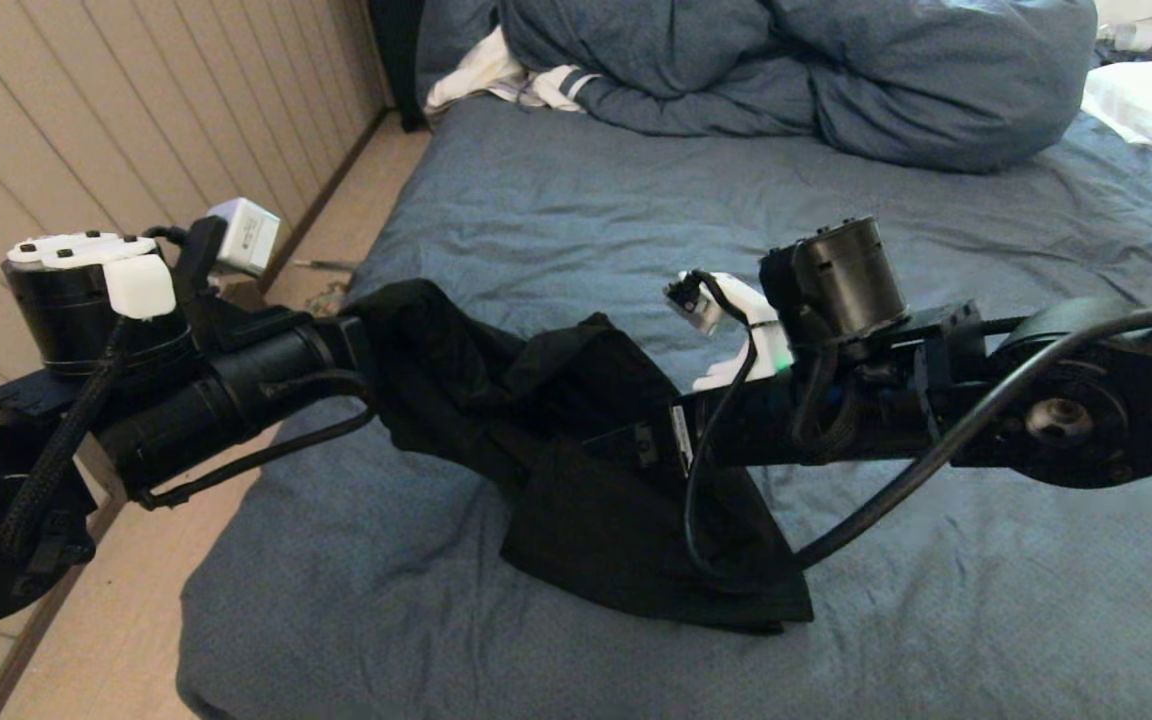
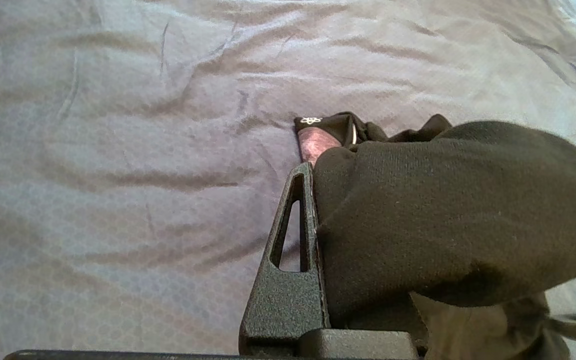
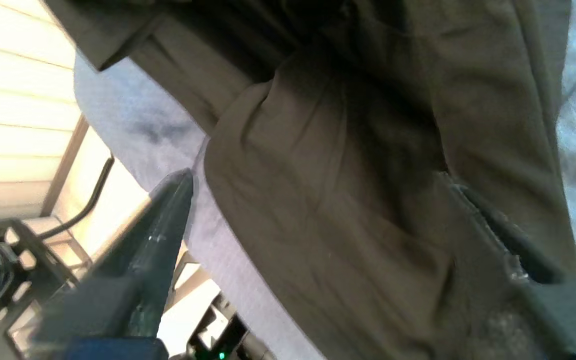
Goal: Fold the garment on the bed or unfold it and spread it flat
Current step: Unford the black T-shirt
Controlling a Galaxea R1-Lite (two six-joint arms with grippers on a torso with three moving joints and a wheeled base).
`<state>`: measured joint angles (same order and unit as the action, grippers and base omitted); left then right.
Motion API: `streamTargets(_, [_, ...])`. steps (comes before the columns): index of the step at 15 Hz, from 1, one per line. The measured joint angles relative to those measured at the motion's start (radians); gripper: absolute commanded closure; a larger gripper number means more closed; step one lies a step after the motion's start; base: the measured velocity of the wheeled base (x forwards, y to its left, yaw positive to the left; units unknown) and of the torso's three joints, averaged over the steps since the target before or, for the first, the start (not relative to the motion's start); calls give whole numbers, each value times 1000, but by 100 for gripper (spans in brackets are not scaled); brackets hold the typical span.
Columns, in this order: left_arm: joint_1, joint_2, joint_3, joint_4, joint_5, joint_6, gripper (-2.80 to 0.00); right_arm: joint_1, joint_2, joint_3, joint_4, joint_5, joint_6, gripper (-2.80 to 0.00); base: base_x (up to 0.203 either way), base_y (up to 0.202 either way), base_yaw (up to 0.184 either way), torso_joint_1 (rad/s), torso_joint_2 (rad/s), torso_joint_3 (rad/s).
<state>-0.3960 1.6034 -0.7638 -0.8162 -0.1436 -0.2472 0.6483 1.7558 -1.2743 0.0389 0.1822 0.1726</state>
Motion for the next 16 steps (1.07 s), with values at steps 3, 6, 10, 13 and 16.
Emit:
streamTargets(3, [0,0,15,-2,-3,-2,0,-5,30,-10,-11,-2,-4,0,0,0,0,0,0,0])
streamTargets(6, [0,0,17,-3,-3,-7,0,-18,70,-20,-71,-6,-7,0,0,0,0,0,0,0])
streamTargets(10, [0,0,33,-4,-1,-7,0,-40,119,-57,-92,-9,-7,0,0,0,0,0,0,0])
streamTargets(13, [0,-3,90,-10,0,-6,0,-65,148,-94,-92,-36,-8,0,0,0,0,0,0,0])
streamTargets(16, [0,-15,185,-102,7,-2,0,-101,166,-125,-94,-63,-8,0,0,0,0,0,0,0])
